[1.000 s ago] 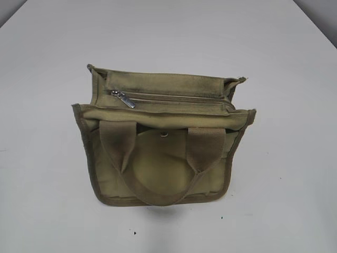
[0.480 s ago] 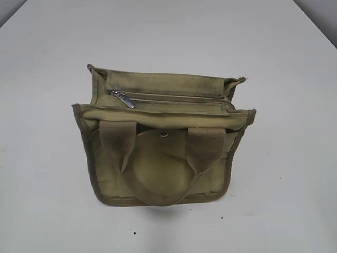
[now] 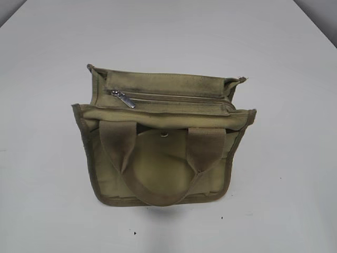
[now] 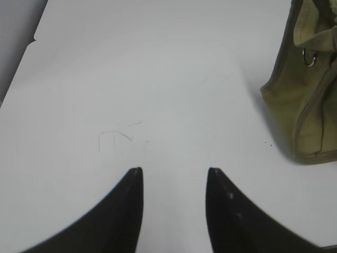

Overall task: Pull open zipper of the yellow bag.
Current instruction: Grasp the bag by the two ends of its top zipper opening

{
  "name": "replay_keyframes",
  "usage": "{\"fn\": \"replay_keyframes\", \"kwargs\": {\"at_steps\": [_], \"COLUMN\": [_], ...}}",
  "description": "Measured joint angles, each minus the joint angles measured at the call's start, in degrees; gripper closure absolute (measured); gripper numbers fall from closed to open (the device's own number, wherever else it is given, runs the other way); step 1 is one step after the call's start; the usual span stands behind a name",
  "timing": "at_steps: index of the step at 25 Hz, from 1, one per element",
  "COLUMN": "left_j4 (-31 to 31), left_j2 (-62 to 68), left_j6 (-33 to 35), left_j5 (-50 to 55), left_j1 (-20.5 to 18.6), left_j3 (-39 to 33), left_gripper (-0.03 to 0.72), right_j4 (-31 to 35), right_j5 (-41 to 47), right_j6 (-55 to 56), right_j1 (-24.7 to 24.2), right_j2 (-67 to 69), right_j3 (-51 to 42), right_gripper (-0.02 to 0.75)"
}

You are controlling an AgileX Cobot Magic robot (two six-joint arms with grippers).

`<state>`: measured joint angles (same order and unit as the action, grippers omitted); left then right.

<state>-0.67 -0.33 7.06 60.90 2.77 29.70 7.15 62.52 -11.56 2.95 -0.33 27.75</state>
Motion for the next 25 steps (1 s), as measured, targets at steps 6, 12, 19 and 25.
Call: {"fn": "replay_keyframes", "kwargs": {"at_steps": [6, 12, 19, 25], "left_j4": [-3.3, -17.5, -37.0, -47.0], "left_j2": [2.3, 14.9, 38.7, 59.7], "left_j6": [0.0, 0.0, 9.6, 12.5], "left_j5": [-2.5, -21.5, -24.9, -17.5], "left_j1": [0.0, 0.0, 0.1, 2.8], "left_j3": [1.2, 2.8, 8.3, 17.8], "left_gripper": [0.399, 0.408, 0.408, 0.408], "right_j4": [0.0, 0.0, 0.0, 4.0], "right_j5": [-0.1, -6.6, -22.5, -27.1], "right_j6": [0.1, -0.1, -0.5, -7.3], "right_j1": [0.0, 2.6, 6.2, 12.8], "right_j2": [0.0, 8.3, 24.8, 43.0], "right_j3": [0.0, 1.5, 3.7, 11.6], "right_gripper": [0.293, 0.293, 0.293, 0.293]}}
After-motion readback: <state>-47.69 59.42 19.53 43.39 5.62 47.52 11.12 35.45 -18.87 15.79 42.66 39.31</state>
